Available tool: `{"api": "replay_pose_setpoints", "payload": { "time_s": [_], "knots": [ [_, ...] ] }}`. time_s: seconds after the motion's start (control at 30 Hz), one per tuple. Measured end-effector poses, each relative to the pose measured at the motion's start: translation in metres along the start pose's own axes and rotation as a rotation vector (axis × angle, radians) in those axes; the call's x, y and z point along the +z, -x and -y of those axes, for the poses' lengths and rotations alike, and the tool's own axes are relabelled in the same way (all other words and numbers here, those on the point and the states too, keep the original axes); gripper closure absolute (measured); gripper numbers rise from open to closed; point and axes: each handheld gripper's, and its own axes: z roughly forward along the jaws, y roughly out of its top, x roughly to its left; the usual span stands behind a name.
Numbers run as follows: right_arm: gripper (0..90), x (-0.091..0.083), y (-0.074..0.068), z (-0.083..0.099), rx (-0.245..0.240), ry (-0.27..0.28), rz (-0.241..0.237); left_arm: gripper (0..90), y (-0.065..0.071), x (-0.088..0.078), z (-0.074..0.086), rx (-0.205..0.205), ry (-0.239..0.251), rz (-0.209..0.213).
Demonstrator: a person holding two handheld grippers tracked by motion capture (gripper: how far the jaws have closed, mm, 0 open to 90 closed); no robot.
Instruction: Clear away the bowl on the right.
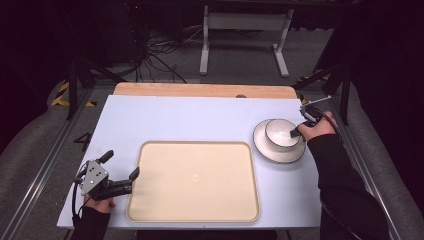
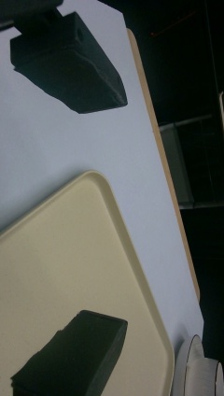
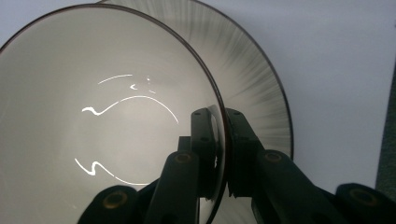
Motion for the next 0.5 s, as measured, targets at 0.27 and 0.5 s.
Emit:
{"api": "replay_pose_setpoints", "payload": {
  "time_s": [0.27,0.5],
  "knots": [
    [84.2,-0.006,-0.009,-0.002,0.025,-0.009,0.023,0.1,0.0,0.0,0.0,-0.001,0.0,0.001],
    [83.8,-0.014,-0.018,-0.003,-0.003,-0.004,0.012,0.1,0.0,0.0,0.0,-0.004,0.0,0.001]
  ]
}}
